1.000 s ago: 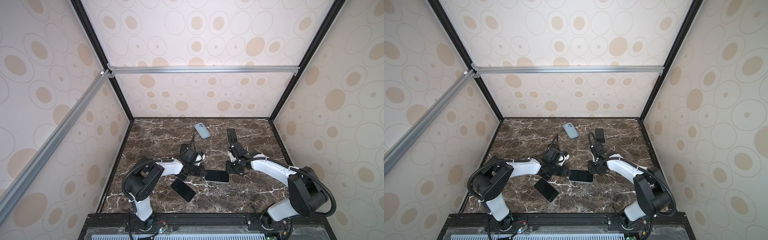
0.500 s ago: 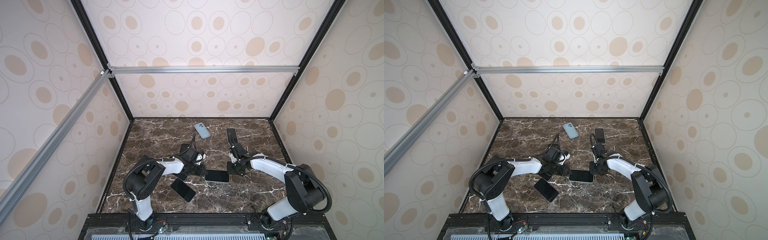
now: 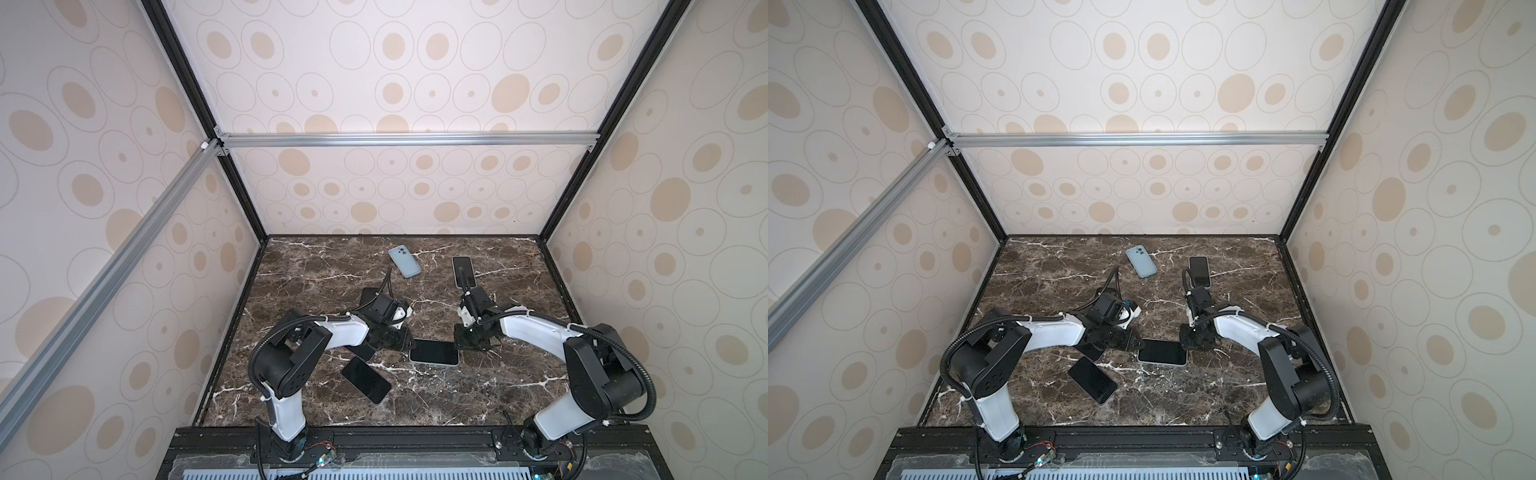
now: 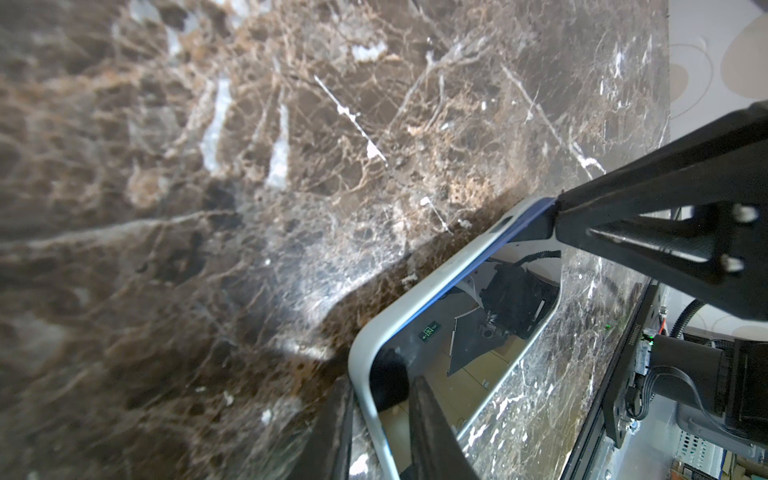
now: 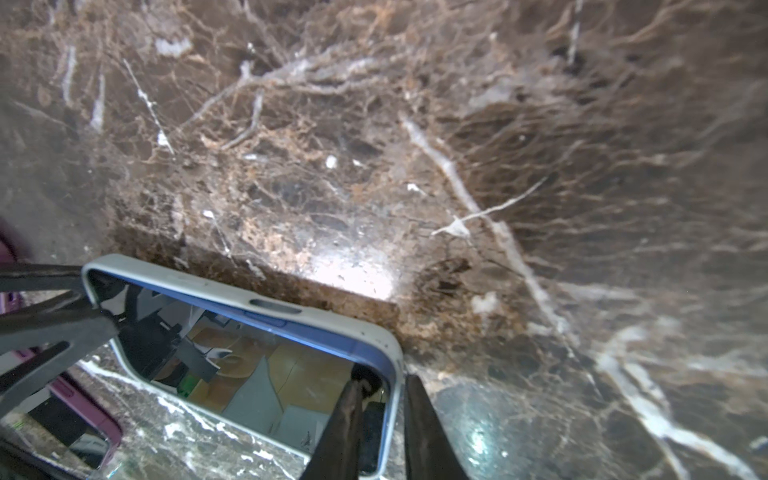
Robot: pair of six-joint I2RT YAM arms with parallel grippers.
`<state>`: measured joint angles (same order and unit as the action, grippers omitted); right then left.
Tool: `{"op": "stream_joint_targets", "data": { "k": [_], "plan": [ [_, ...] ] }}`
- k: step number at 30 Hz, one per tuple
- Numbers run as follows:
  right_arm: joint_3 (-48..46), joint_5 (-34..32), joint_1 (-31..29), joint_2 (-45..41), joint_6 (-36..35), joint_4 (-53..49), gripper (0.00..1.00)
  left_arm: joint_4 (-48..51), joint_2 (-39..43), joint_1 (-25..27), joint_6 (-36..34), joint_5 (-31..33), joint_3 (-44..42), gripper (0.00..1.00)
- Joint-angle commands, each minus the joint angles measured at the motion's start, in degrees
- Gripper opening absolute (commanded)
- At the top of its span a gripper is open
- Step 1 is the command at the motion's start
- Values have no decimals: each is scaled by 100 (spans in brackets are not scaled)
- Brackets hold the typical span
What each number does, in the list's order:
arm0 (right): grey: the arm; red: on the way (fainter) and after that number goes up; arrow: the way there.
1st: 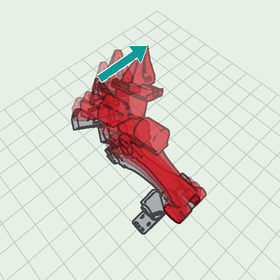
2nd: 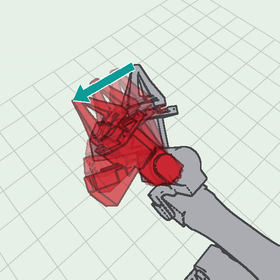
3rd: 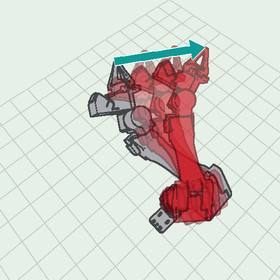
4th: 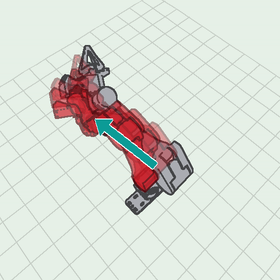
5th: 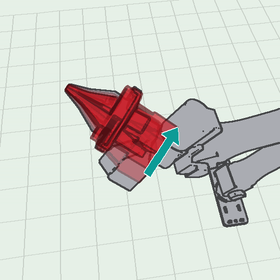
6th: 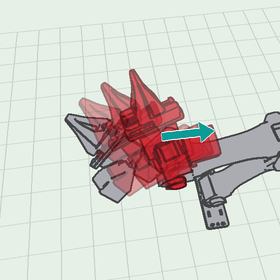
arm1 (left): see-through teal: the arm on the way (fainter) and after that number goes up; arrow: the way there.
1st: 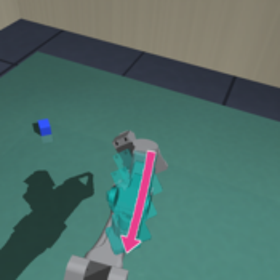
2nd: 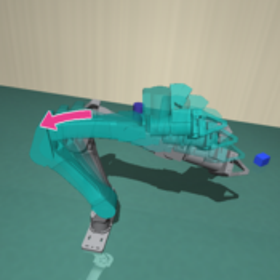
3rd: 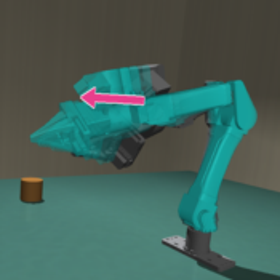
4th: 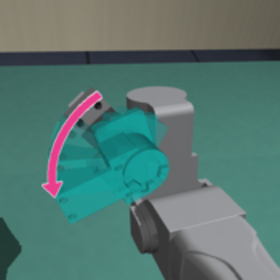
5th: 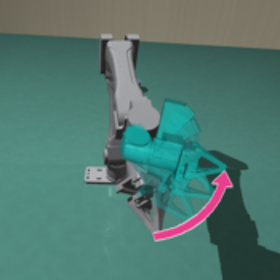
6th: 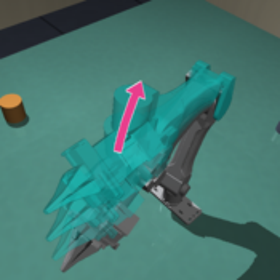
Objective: Put the phone into the phone case
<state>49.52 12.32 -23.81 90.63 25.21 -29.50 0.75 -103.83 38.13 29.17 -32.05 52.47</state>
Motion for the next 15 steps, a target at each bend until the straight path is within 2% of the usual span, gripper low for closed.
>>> {"op": "stream_joint_targets", "data": {
  "k": [1, 15],
  "plan": [
    [-198, -129, 39, 345, -68, -81, 20, 91, -142, -18, -25, 6, 130, 25],
    [-235, -483, 77, 340, -69, -367, 22, 86, -155, -12, -16, -11, 124, 26]
  ]
}}
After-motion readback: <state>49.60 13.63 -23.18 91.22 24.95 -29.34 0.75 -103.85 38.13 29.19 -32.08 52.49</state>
